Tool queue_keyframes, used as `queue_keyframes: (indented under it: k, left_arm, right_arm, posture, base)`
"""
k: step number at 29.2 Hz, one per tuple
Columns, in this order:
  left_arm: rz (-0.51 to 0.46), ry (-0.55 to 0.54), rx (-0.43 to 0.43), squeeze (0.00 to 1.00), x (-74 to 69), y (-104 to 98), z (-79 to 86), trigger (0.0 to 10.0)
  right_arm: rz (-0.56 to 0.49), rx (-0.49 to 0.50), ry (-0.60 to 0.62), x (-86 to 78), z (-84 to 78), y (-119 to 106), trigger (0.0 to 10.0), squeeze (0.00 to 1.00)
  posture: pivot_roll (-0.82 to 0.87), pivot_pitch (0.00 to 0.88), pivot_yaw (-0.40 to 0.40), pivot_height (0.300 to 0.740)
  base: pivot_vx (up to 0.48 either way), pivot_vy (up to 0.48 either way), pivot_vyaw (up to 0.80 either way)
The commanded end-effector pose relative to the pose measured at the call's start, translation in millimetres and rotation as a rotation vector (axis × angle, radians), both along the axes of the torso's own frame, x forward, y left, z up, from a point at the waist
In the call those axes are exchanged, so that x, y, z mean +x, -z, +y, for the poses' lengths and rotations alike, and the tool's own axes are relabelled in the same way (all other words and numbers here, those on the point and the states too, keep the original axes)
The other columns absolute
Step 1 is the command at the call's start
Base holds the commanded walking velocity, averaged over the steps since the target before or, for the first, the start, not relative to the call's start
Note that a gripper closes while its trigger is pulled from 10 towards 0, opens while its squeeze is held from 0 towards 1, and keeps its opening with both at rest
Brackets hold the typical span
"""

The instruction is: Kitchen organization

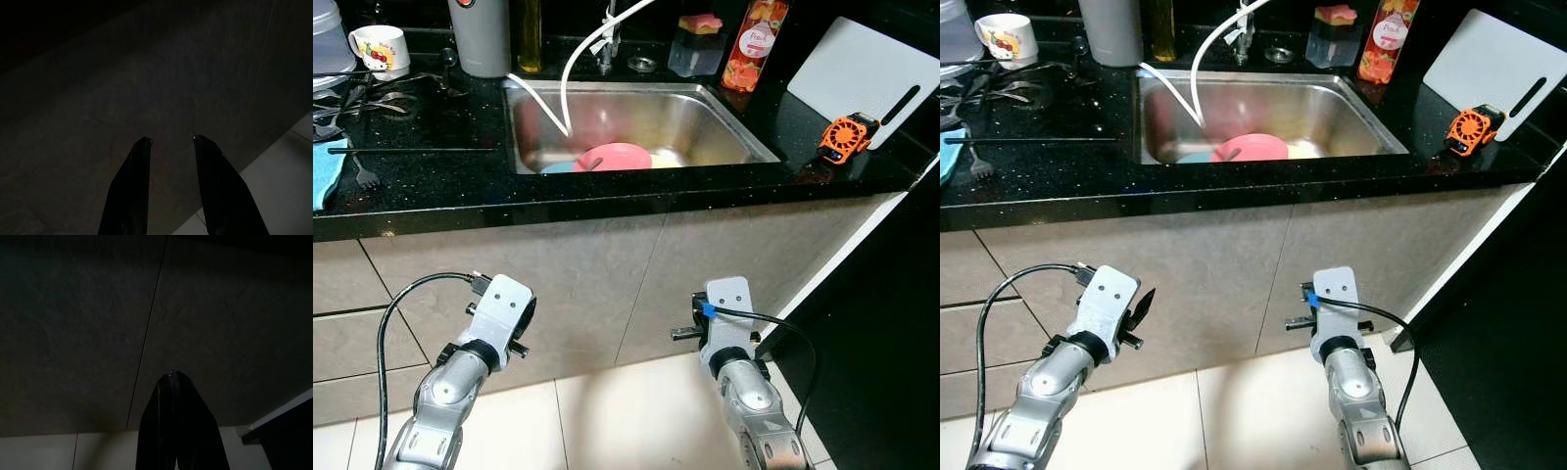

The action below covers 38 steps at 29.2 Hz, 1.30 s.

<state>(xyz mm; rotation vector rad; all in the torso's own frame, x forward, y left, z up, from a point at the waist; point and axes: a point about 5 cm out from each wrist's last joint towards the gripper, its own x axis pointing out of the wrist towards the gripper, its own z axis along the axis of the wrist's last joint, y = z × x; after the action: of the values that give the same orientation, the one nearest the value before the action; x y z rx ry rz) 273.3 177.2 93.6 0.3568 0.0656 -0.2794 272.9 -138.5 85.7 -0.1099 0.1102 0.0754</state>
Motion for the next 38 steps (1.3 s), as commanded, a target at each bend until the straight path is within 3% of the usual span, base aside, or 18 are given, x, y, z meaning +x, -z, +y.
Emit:
queue_keyframes:
  k: [1,38]
  left_arm:
    - [0.020,0.019,-0.009,0.00,-0.5,5.4,-3.3,10.0]
    - [0.023,0.030,-0.005,0.00,1.3,3.7,-0.8,10.0]
  right_arm:
    - [0.019,0.002,0.015,-1.0,-1.8,4.9,10.0,0.00]
    - [0.017,0.022,0.031,0.9,-0.8,3.2,10.0,0.00]
  posture:
    - [0.16,0.041,-0.067,0.740]
    - [0.14,0.060,-0.065,0.740]
  base:
    - [0.000,0.000,0.00]
    - [0.000,0.000,0.00]
